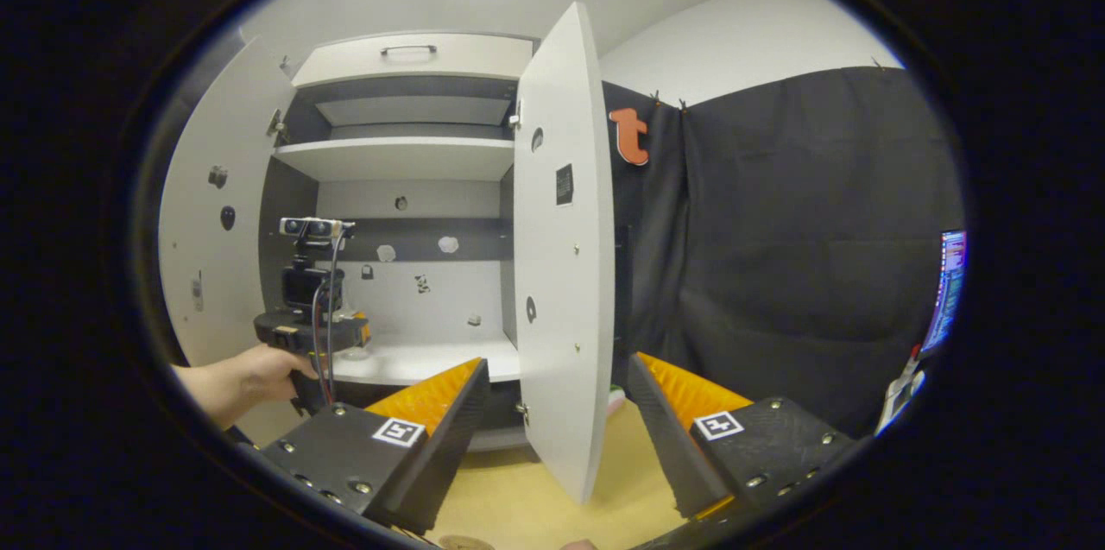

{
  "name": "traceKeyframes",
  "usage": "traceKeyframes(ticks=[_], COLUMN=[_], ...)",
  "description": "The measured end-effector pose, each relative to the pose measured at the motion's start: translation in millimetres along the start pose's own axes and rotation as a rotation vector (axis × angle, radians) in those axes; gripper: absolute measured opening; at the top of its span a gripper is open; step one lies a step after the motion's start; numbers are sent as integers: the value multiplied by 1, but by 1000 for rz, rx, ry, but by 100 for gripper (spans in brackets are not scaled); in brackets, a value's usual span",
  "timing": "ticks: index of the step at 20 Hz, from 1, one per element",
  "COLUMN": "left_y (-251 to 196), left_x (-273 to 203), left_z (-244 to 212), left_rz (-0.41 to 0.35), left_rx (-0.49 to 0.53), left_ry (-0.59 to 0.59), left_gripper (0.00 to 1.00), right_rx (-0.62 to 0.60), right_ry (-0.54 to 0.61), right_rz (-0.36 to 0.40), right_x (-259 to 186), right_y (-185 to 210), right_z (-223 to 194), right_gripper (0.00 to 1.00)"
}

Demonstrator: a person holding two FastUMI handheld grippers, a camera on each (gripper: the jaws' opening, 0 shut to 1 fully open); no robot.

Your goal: Grasp the bottle in the cabinet with the left hand and place it on the coaster, then close the right door with the right hand and the left door with the left hand.

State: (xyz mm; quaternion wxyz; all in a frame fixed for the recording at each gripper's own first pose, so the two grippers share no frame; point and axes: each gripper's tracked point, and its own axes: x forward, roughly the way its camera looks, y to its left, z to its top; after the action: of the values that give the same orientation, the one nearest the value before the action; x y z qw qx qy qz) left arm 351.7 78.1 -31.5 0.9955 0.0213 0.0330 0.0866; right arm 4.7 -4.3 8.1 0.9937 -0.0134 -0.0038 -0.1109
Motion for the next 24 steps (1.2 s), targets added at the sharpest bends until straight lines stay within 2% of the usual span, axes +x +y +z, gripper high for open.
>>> traceKeyframes(ticks=[2,3,6,7,8,9,10,11,16,24], left_y=[0,0,2,-2,-4,-8,-9,-11,-33,-75], left_x=[10,15,30,34,38,39,34,29,-15,-125], left_z=[-4,-8,-21,-24,-27,-27,-25,-24,-9,18], left_rz=[11,17,31,14,-1,-10,-15,-15,-58,-153], left_rx=[14,-1,-46,-42,-28,-19,-26,-41,-56,-23], left_ry=[10,25,57,63,70,81,82,88,73,-25], left_gripper=[98,98,98,98,97,92,78,77,78,78], right_rx=[10,13,-7,-14,-15,-11,0,3,-2,-13], right_ry=[7,15,21,21,21,26,27,24,17,13], right_rz=[-11,-11,-21,-23,-28,-33,-33,-32,-33,-31], right_x=[-3,-5,-11,-13,-14,-17,-19,-21,-30,-62], right_y=[-3,-4,-11,-14,-18,-20,-22,-25,-46,-90], right_z=[-2,-5,-7,-8,-9,-10,-12,-11,-16,-31], right_gripper=[98,93,93,98,98,98,93,98,98,98])
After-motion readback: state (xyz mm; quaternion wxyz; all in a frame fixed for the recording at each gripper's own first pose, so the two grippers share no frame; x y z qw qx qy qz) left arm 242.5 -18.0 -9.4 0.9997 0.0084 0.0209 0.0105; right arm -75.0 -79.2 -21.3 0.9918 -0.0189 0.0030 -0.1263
